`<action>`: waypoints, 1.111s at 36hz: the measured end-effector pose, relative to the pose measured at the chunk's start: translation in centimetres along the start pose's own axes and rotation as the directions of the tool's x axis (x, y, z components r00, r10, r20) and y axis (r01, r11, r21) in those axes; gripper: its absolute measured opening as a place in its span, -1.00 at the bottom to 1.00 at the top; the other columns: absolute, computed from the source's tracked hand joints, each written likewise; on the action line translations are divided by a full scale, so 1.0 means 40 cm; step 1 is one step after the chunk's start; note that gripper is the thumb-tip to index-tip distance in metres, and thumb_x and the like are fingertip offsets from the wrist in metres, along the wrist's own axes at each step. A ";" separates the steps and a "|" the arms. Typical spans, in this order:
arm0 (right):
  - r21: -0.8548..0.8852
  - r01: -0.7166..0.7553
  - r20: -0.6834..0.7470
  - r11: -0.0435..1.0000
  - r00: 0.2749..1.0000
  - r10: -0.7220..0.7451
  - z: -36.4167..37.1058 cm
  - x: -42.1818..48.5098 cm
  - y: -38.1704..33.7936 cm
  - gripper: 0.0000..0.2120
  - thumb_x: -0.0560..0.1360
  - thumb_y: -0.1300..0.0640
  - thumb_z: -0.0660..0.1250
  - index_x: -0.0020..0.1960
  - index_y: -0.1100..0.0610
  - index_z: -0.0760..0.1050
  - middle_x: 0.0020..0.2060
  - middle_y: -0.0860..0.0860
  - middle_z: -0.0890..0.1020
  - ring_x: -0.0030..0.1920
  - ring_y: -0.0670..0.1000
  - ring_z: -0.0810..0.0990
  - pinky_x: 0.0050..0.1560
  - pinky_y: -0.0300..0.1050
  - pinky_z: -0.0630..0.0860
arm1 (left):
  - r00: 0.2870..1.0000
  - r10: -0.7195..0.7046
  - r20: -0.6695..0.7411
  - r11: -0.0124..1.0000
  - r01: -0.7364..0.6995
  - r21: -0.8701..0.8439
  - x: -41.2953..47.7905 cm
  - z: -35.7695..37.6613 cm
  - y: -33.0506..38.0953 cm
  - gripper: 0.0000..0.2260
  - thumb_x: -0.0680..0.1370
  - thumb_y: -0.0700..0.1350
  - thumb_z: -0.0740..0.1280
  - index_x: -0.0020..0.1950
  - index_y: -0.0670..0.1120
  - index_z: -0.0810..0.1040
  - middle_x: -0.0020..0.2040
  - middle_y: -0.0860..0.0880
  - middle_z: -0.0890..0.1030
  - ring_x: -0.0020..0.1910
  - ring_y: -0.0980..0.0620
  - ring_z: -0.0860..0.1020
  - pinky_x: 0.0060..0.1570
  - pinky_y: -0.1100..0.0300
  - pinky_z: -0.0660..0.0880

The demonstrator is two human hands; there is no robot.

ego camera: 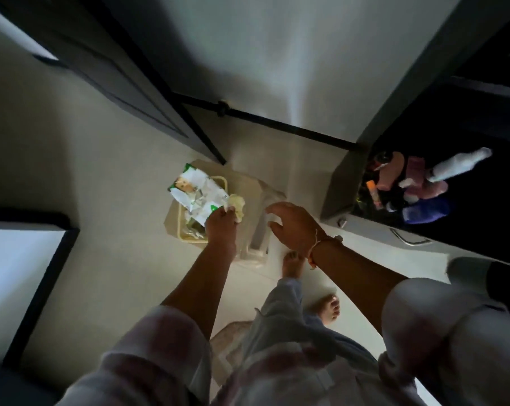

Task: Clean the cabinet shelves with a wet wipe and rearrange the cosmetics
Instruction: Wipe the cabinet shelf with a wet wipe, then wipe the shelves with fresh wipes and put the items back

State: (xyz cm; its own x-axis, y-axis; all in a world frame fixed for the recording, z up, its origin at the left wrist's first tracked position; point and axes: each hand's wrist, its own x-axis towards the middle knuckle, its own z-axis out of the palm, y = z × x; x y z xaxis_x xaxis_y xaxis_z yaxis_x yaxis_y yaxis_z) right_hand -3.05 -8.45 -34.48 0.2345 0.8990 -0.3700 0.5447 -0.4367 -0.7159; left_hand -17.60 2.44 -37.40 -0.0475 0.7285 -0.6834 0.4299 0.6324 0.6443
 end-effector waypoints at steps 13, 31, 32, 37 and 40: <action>-0.268 0.107 0.262 0.958 0.964 -0.034 0.097 0.109 -0.073 -0.59 0.59 0.07 0.25 0.43 0.10 0.40 0.38 0.07 0.47 0.38 0.08 0.42 0.37 -0.06 0.35 | 0.965 -0.139 -0.223 0.990 0.137 -0.027 0.179 -0.137 -0.089 -0.81 0.55 -0.17 0.33 0.14 -0.15 0.58 0.07 -0.18 0.65 0.02 -0.14 0.62 0.09 0.08 0.57; -0.342 0.122 0.269 0.932 0.963 -0.028 0.086 0.093 -0.111 -0.61 0.58 0.06 0.25 0.38 0.11 0.39 0.33 0.10 0.46 0.30 0.14 0.48 0.22 0.09 0.49 | 0.993 -0.070 -0.098 0.981 0.086 0.176 0.167 -0.148 -0.126 -0.62 0.49 -0.25 0.34 0.31 -0.14 0.45 0.15 -0.14 0.59 0.11 -0.15 0.57 0.09 0.09 0.51; -0.341 0.124 0.259 0.932 0.965 -0.033 0.083 0.089 -0.112 -0.61 0.58 0.06 0.25 0.39 0.11 0.38 0.34 0.10 0.46 0.31 0.14 0.48 0.21 0.08 0.49 | 0.992 -0.083 -0.101 0.974 0.101 0.200 0.162 -0.149 -0.126 -0.61 0.49 -0.25 0.34 0.32 -0.17 0.43 0.19 -0.18 0.57 0.15 -0.18 0.56 0.11 0.07 0.50; -0.335 0.118 0.192 0.935 0.980 -0.055 0.058 0.063 -0.108 -0.57 0.58 0.06 0.26 0.42 0.11 0.35 0.37 0.10 0.42 0.33 0.13 0.45 0.21 0.03 0.47 | 0.992 0.083 -0.097 0.943 -0.047 0.330 0.103 -0.123 -0.104 -0.62 0.49 -0.20 0.39 0.28 -0.18 0.43 0.16 -0.16 0.61 0.16 -0.15 0.56 0.17 0.11 0.49; -0.325 0.094 0.139 0.941 0.989 -0.051 0.026 0.039 -0.094 -0.55 0.58 0.07 0.26 0.44 0.11 0.32 0.39 0.10 0.41 0.36 0.13 0.43 0.23 0.04 0.48 | 0.967 0.250 -0.049 0.869 -0.202 0.451 0.051 -0.087 -0.082 -0.61 0.48 -0.21 0.38 0.30 -0.20 0.43 0.20 -0.16 0.58 0.19 -0.13 0.55 0.17 0.11 0.48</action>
State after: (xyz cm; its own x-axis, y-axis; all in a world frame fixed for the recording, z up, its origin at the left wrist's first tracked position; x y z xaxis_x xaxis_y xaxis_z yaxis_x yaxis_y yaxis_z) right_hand -5.56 -5.46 -32.97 0.0920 0.9064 -0.4122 0.7961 -0.3156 -0.5164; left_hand -22.26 2.78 -39.72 0.0171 0.8755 -0.4829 0.7900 0.2842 0.5433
